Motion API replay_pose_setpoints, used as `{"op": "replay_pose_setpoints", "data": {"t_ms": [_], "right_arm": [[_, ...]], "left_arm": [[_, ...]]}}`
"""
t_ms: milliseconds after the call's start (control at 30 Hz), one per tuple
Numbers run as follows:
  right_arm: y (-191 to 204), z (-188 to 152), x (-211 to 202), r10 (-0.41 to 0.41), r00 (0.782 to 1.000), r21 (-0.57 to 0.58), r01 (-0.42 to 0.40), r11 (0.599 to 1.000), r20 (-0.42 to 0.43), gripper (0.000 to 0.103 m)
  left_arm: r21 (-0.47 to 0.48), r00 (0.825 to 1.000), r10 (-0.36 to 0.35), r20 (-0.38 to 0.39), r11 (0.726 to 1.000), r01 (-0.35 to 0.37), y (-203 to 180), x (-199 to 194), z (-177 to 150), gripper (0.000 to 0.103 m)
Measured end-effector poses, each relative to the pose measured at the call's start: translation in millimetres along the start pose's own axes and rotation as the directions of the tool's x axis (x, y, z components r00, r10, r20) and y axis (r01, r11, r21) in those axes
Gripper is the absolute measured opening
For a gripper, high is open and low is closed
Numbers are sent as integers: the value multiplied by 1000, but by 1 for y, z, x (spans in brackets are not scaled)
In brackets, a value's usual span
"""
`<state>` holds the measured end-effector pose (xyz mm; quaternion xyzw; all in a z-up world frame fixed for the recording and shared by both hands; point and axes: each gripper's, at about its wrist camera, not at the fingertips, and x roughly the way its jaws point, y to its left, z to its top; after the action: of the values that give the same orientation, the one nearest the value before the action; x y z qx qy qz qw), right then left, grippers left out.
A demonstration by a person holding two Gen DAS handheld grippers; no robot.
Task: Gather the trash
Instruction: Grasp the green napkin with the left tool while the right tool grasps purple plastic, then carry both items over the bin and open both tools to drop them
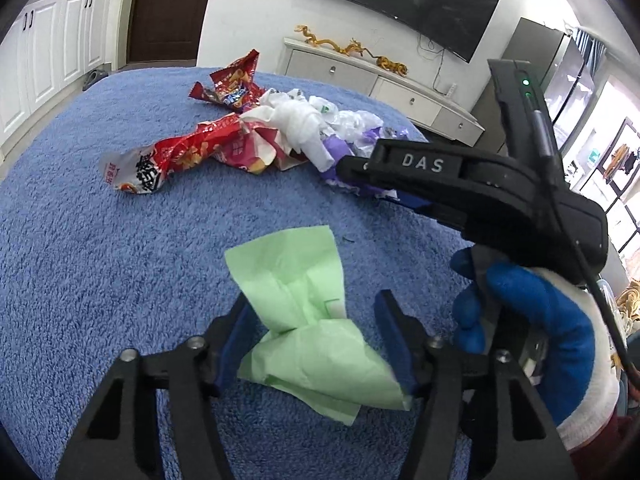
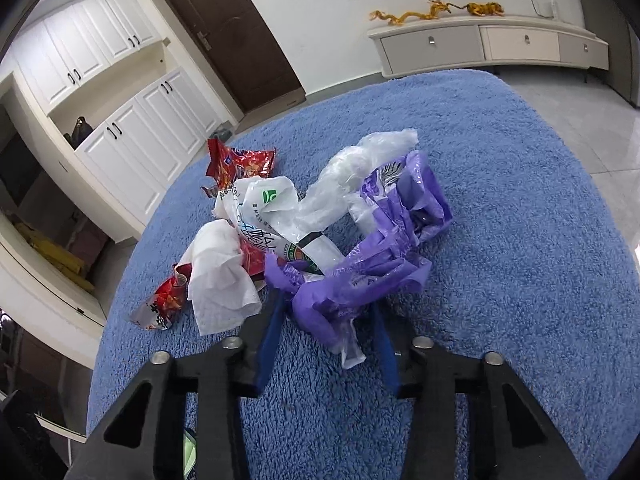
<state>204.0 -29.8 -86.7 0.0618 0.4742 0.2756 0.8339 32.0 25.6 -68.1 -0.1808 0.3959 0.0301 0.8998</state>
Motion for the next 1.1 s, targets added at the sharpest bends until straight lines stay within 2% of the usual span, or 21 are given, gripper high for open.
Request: {"op": "replay_pose_setpoints", "data": {"t_ms": [200, 300, 467, 900, 1100], "right_arm": [[2, -9, -20, 34, 999, -52, -33, 998, 29, 38], [3, -19, -37, 49, 998, -77, -46, 996, 48, 38], [-10, -24, -58, 58, 994, -38, -55, 998, 87, 38], [-35, -41, -115, 120, 975, 12, -125, 992, 189, 38], [-56, -41, -161, 66, 955, 32, -79, 996, 288, 38]], "left_arm": [[-41, 999, -48, -1, 998, 48, 9, -1, 1, 47], [-45, 999, -49, -7, 998, 49, 9, -2, 2, 43], [-41, 1000, -27, 1, 999, 27, 3, -8, 3, 36], [-4, 995, 28, 93, 1000, -28, -22, -48, 13, 34], [42, 992, 33, 123, 998, -38, -49, -57, 21, 34]]}}
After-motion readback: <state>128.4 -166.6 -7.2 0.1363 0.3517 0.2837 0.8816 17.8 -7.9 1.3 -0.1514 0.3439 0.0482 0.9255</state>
